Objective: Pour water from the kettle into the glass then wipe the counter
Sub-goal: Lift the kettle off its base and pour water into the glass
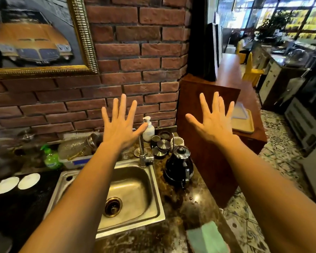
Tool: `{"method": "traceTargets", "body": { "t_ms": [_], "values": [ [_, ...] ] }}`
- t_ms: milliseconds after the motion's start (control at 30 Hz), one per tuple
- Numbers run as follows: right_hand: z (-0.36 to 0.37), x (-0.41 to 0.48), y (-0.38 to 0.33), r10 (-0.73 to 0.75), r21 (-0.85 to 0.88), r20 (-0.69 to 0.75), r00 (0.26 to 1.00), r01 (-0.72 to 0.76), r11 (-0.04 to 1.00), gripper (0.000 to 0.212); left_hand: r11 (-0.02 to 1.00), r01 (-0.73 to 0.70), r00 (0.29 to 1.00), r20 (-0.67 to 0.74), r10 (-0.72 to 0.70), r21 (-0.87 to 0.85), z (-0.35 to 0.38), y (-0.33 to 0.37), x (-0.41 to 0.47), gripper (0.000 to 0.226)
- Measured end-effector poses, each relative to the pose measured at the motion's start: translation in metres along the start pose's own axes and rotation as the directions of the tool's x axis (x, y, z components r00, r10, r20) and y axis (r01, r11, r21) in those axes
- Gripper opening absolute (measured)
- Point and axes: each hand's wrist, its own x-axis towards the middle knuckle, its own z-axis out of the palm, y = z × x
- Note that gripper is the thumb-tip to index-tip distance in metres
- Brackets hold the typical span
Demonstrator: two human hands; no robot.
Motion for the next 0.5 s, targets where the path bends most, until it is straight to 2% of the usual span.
{"method": "traceTargets", "body": {
  "t_ms": [500],
  "values": [
    [0.138, -0.019, 0.083, -0.113, 0.132, 0.309, 0.944, 0.075, 0.988, 0.1, 0.99, 0.13, 0.962, 0.235, -0.137, 0.045, 0.108, 0.081, -0.038, 0.088]
  ]
}}
